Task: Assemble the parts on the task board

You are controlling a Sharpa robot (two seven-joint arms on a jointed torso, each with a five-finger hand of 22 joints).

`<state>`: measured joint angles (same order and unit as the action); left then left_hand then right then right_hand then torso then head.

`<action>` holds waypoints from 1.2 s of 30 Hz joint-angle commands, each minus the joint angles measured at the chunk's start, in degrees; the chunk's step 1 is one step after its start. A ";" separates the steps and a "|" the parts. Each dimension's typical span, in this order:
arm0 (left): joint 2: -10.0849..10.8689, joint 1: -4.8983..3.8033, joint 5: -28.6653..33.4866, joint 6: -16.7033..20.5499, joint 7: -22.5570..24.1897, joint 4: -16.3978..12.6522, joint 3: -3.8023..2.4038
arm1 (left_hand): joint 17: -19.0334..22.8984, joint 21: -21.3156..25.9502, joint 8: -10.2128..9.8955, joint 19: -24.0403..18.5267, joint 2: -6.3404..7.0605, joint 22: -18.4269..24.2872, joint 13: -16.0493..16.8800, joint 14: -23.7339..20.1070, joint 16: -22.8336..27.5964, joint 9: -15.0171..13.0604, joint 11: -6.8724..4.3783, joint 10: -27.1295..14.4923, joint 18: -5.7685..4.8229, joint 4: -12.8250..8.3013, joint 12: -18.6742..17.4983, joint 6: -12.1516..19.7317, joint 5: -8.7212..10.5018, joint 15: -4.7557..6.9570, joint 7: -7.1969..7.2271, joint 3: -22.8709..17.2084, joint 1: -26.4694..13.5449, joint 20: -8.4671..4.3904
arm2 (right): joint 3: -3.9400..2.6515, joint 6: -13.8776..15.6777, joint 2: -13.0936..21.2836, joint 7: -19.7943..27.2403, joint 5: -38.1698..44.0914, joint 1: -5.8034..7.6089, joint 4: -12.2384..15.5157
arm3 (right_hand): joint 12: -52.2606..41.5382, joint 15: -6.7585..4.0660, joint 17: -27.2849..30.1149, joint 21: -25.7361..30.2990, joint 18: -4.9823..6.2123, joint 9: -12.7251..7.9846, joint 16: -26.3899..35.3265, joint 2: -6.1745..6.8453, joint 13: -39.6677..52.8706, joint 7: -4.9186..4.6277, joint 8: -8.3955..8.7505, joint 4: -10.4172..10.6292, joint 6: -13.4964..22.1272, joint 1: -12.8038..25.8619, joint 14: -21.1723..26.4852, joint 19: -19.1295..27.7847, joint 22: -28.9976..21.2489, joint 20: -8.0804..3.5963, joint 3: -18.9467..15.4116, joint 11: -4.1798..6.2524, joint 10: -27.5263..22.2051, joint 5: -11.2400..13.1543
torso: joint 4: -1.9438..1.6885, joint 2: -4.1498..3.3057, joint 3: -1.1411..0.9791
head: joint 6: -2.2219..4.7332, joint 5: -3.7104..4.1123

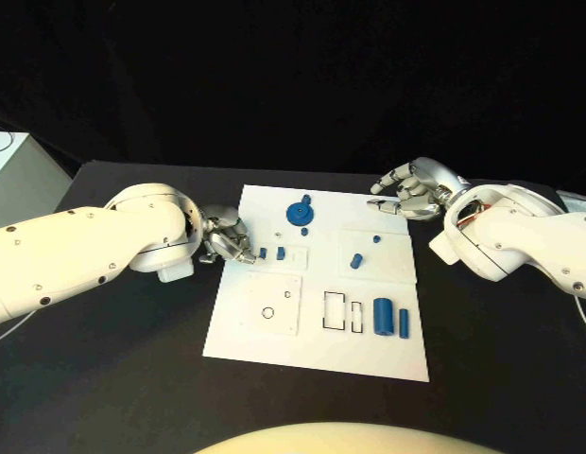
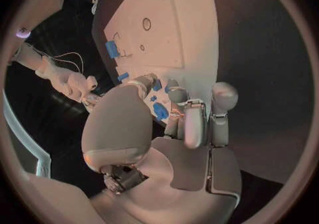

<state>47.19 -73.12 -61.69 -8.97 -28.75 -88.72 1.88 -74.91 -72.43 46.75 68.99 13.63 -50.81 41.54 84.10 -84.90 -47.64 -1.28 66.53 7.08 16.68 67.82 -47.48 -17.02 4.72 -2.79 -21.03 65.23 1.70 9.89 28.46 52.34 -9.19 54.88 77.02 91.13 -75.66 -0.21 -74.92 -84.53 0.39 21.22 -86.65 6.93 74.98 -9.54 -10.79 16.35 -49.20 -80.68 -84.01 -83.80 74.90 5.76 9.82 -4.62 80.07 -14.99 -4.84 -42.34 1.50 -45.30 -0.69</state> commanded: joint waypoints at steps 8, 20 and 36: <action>1.35 -1.92 10.53 9.60 4.13 -3.52 -1.86 | 26.93 16.82 -5.24 -12.81 -2.56 20.70 -13.72 -13.85 20.44 3.70 4.70 -14.44 3.19 -0.11 -10.89 8.85 -0.88 -4.40 -4.88 -2.32 4.80 3.43 | 0.00 -0.53 -0.10 0.73 0.29 -0.06 -0.65 | 0.21 0.30 -8.26 0.59 1.09 -0.11 0.56 0.27 3.18 0.03 -0.16 0.02 0.46 0.31 -4.21 -3.53 11.56 0.22 0.51 0.14 -0.59 -0.33 | 0.08 -0.10 -0.09 | 0.60 0.00; -5.53 -2.00 4.62 17.35 25.23 2.60 1.08 | 39.93 18.80 -14.65 -20.14 -1.12 20.66 -26.53 -25.67 32.29 17.93 8.50 -22.60 3.31 -9.81 -25.22 11.02 0.32 -7.59 -8.38 -11.55 19.45 6.32 | 0.00 0.63 -0.37 1.70 -0.25 -0.05 -0.98 | 2.73 0.25 -5.03 5.01 2.10 -0.25 2.77 0.65 1.15 0.01 -0.17 -0.02 0.53 -0.20 -3.18 -1.60 9.05 0.19 1.67 0.16 -2.44 -0.47 | 0.01 -0.17 0.07 | 1.30 1.01; -13.58 -1.91 -10.16 21.34 34.72 13.09 3.60 | 37.66 13.27 -17.53 -17.82 -0.13 17.56 -31.35 -21.92 19.98 26.87 8.52 -23.64 3.54 -11.57 -26.69 8.35 4.45 -7.69 -6.88 -7.96 18.68 6.75 | 0.00 3.42 -1.40 3.48 3.09 -0.05 -1.07 | 3.31 0.16 -4.61 5.79 2.21 -0.40 3.28 1.34 0.55 0.00 -0.23 -0.08 0.50 -0.86 -3.13 -1.42 8.64 0.09 3.40 0.21 -2.73 -2.70 | 0.17 -0.46 0.02 | 2.14 1.60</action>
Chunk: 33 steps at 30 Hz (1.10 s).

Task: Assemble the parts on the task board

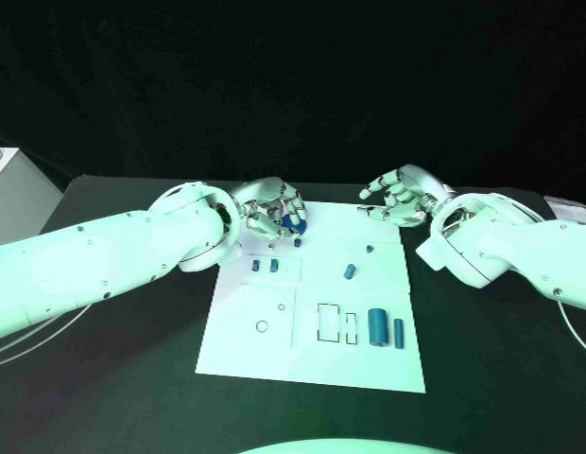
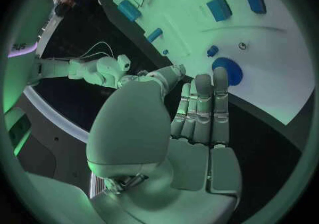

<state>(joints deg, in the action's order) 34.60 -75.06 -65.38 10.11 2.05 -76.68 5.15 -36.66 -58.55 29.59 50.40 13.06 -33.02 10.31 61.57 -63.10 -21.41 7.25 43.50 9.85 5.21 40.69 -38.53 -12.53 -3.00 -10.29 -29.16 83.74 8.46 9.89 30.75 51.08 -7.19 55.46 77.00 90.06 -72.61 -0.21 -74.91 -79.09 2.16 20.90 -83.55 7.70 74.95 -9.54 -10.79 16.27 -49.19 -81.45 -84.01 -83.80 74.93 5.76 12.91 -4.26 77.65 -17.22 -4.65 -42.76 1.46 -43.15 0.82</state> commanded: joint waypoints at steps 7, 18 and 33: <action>-2.91 0.12 -11.88 -0.60 1.75 3.49 1.52 | -10.03 -3.20 -2.00 3.19 1.23 -1.37 -0.66 7.38 -10.64 3.00 -0.24 -2.25 0.77 -0.43 1.18 -1.52 -0.05 0.27 1.60 -0.36 0.03 -0.26 | 0.00 1.16 -0.38 1.50 3.17 -0.03 0.00 | 0.19 0.16 -4.67 0.21 0.40 -0.09 0.15 0.63 0.62 0.00 -0.23 0.01 0.50 -0.08 -3.14 -1.48 8.70 0.08 0.38 -0.15 -0.25 -0.61 | 0.08 -0.03 0.04 | -0.11 0.08; -4.67 0.17 -15.94 -3.10 -0.79 5.36 2.09 | -5.42 -3.48 -2.45 2.34 2.27 -1.62 -1.70 4.47 -10.12 3.99 -0.25 -5.47 0.74 -1.07 0.30 -1.87 0.03 0.45 2.10 0.44 -0.11 -0.30 | 0.00 1.08 -0.48 1.31 3.40 -0.03 -0.01 | 0.02 0.15 -4.91 -0.03 0.34 -0.10 0.01 0.68 0.74 0.01 -0.25 0.03 0.47 -0.05 -3.23 -1.61 8.84 0.07 0.54 -0.14 -0.11 -0.89 | -0.05 0.11 0.07 | -0.42 0.55; -6.93 0.42 -18.94 -3.04 -0.66 8.15 3.31 | -6.97 -4.50 -2.35 2.16 1.17 -2.24 -1.36 5.77 -13.00 4.91 -0.55 -2.94 0.76 -1.41 3.35 -4.22 -0.03 0.44 2.43 0.11 0.50 -0.25 | 0.00 0.89 -0.64 1.20 3.44 -0.03 0.04 | -0.11 0.15 -5.02 -0.18 0.30 -0.10 -0.06 0.68 0.84 0.01 -0.26 0.04 0.46 -0.03 -3.27 -1.68 8.92 0.06 0.60 -0.14 0.00 -0.98 | -0.01 0.04 0.02 | -0.47 0.68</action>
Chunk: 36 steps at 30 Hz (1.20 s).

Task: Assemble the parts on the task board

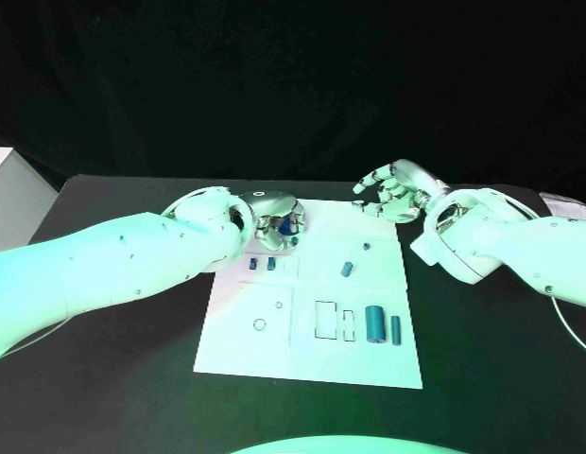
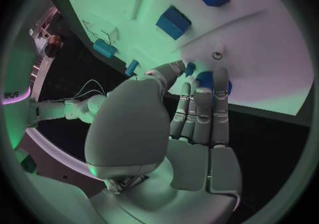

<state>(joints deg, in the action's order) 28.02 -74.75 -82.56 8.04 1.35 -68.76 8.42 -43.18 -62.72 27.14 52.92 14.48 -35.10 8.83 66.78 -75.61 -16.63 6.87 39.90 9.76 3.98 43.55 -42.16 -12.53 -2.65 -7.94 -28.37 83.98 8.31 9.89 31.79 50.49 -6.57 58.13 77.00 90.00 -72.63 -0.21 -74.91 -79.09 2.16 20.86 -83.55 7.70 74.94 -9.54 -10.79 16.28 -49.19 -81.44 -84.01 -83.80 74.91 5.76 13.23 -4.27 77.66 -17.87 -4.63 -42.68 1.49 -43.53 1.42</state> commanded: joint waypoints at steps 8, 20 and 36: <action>-0.98 0.29 -1.90 -1.11 0.44 0.90 0.25 | -2.21 -1.56 -0.36 -0.41 -0.68 -0.92 0.43 1.85 -2.32 0.79 -0.59 2.55 0.86 -0.68 2.10 -2.52 -0.01 0.41 0.25 -2.46 0.55 -0.34 | 0.00 -0.19 -0.08 0.55 0.81 -0.03 0.18 | -0.09 0.15 -5.02 -0.18 0.31 -0.06 -0.06 0.68 0.84 0.01 -0.26 0.03 0.46 -0.03 -3.26 -1.69 8.95 0.06 0.29 -0.14 -0.01 -0.33 | 0.00 -0.01 -0.05 | -0.19 0.12; -1.10 0.35 -1.91 -3.21 0.73 0.91 0.31 | -5.03 -3.62 -0.71 -0.67 -1.63 -2.21 0.32 3.93 -4.86 1.30 -1.65 6.38 0.88 -1.50 3.27 -6.90 0.19 1.24 0.51 -5.12 0.07 -0.81 | 0.00 -0.28 -0.12 0.55 0.83 -0.03 0.20 | -0.32 0.14 -5.13 -0.37 0.26 -0.06 -0.13 0.65 0.99 0.02 -0.31 0.08 0.36 0.05 -3.32 -1.80 9.06 0.05 0.50 -0.12 0.19 -0.55 | -0.09 0.05 -0.08 | -0.33 0.21; -0.66 0.39 -1.65 -3.03 0.53 0.49 0.35 | -6.19 -4.66 -1.18 -0.67 -2.67 -2.81 -0.51 5.21 -5.92 1.18 -2.21 9.10 0.91 -2.22 2.04 -9.45 0.35 1.70 0.07 -6.49 -0.30 -1.10 | 0.00 -0.32 -0.12 0.56 0.86 -0.04 0.20 | -0.38 0.13 -5.18 -0.37 0.26 -0.04 -0.15 0.62 1.01 0.03 -0.38 0.12 0.22 0.15 -3.34 -1.82 9.06 0.04 0.63 -0.11 0.26 -0.64 | -0.03 0.00 -0.07 | -0.49 0.16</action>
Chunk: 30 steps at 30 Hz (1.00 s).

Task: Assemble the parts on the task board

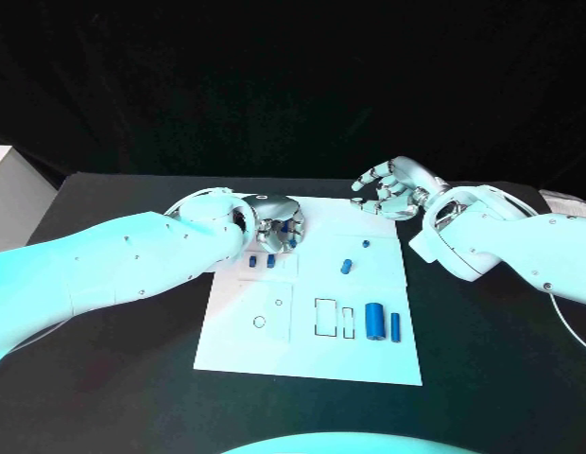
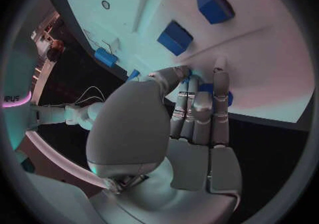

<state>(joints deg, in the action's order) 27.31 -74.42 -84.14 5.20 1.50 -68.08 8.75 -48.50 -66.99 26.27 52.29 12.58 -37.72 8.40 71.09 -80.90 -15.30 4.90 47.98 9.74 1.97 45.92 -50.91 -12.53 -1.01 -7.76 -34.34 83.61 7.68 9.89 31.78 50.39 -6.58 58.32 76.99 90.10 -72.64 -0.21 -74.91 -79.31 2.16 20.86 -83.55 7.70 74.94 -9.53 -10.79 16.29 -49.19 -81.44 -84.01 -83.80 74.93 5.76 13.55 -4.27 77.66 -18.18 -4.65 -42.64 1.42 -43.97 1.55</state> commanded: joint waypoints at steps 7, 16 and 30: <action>0.30 0.07 0.41 1.32 0.66 -0.28 0.01 | -5.59 -2.96 -0.49 3.18 -1.87 -3.93 -0.33 4.29 -2.27 -0.70 -1.07 3.71 0.26 -1.18 -0.98 -2.76 0.43 0.87 -0.05 -1.54 0.23 -1.20 | -0.01 -0.28 -0.02 0.59 0.67 -0.04 0.10 | -0.36 0.11 -5.17 -0.16 0.25 -0.03 -0.14 0.61 0.99 0.06 -0.47 0.17 0.05 0.30 -3.35 -1.84 9.05 0.03 0.44 -0.09 0.27 -0.40 | -0.04 0.01 0.00 | -0.09 0.00; 1.03 0.11 1.60 3.79 1.03 -0.79 -0.02 | -6.33 -3.65 -0.82 4.13 -2.26 -4.98 -0.46 4.98 -2.47 -0.90 -1.17 4.51 0.07 -1.41 -1.58 -3.43 0.41 1.02 -0.04 -2.05 0.06 -1.41 | -0.01 -0.30 -0.04 0.61 0.68 -0.07 0.08 | -0.36 0.11 -5.17 -0.16 0.25 -0.03 -0.14 0.61 0.99 0.06 -0.47 0.17 0.05 0.30 -3.35 -1.84 9.05 0.03 0.44 -0.09 0.27 -0.40 | 0.03 0.00 0.02 | 0.06 -0.08; 6.14 0.11 4.25 4.36 1.22 -5.77 -2.53 | -6.02 -3.80 -1.27 4.27 -1.83 -5.00 -0.56 5.11 -2.41 -1.05 -1.13 5.03 0.05 -1.76 -2.19 -3.79 0.43 1.01 -0.05 -2.17 -0.29 -1.49 | -0.01 -0.42 0.28 0.38 0.71 -0.11 0.02 | -0.36 0.11 -5.17 -0.16 0.25 -0.03 -0.14 0.61 0.99 0.06 -0.47 0.17 0.05 0.30 -3.35 -1.84 9.05 0.03 0.44 -0.09 0.27 -0.40 | -0.13 0.09 -0.05 | -0.03 0.00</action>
<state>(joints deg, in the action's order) 33.10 -74.28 -81.62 9.11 2.10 -73.13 6.37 -54.62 -70.50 25.29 56.21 10.62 -42.65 7.92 75.87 -83.10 -16.23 3.78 52.76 9.74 0.24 43.88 -54.38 -11.98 0.10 -7.77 -36.38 83.60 6.27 9.89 31.77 50.61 -6.58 58.37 76.92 90.07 -72.86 -0.21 -74.91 -79.31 2.16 20.87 -83.55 8.00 74.92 -9.53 -11.07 16.43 -49.19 -81.13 -84.01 -83.80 74.91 5.76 13.69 -4.27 77.66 -18.42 -4.71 -42.58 1.42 -44.00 1.58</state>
